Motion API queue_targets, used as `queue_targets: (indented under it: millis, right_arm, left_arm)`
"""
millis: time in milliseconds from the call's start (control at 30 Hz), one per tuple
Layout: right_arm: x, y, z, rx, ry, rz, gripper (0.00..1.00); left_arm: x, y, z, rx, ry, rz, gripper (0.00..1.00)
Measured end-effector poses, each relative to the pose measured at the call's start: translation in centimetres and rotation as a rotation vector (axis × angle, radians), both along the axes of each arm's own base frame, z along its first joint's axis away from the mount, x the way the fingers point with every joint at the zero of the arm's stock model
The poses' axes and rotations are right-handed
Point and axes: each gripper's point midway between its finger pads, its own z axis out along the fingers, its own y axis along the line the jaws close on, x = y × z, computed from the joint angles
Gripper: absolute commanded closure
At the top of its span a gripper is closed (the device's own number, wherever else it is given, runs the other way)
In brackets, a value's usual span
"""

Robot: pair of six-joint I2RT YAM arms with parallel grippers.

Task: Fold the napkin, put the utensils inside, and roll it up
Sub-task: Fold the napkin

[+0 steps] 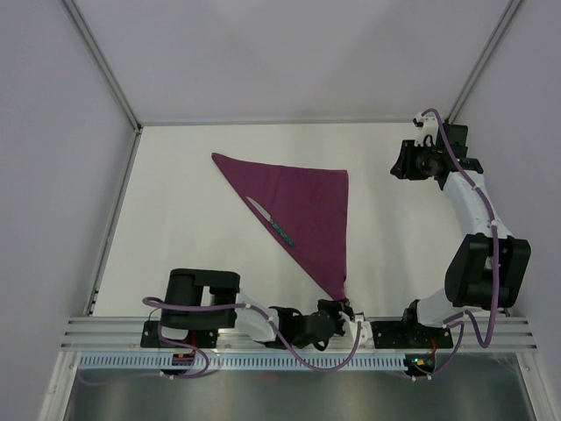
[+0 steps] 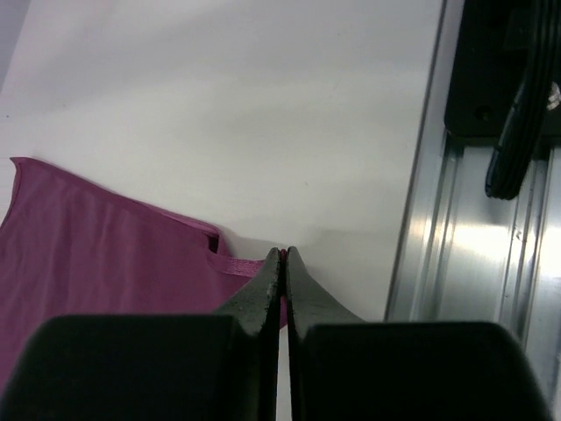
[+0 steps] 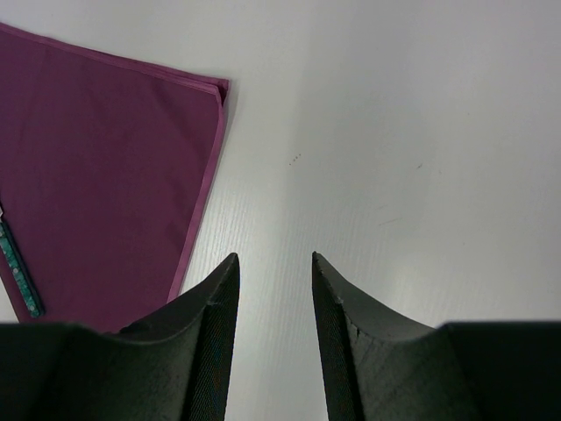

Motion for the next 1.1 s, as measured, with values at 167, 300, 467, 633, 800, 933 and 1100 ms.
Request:
queue_targets:
  millis: [167,300,467,633,800,933,1100]
  right_arm:
    - [0.0,0.0,-0.3,0.001,0.008,0.0,0.56]
    - [0.0,0.0,-0.3,0.001,0.008,0.001,0.56]
    - [0.0,0.0,-0.3,0.001,0.009,0.001,0.57]
    - [0.0,0.0,-0.4,0.002,0.01,0.002,0.57]
    - [0.1,0.1,-0.7,0.005,0.018,0.004,0.57]
    - [0.0,0.1,-1.1,0.007,0.032,0.005,0.57]
    - [0.0,0.1,-1.3,0.011,0.04,0.007,0.57]
  left_arm:
    - [1.8,-0.5,3.6,-0.069,0.07,0.066,0.98]
    - [4.8,0.0,6.1,-0.151,0.157,0.156,0.98]
    - [9.7,2.5,7.9,-0.256,0.275,0.308,0.98]
    - [13.9,6.2,8.1,-0.328,0.356,0.456,0.98]
    - [17.8,10.3,7.0,-0.382,0.416,0.62,0.98]
    - [21.2,13.8,6.4,-0.434,0.455,0.757,0.98]
    - [24.5,17.2,6.3,-0.517,0.497,0.88,0.98]
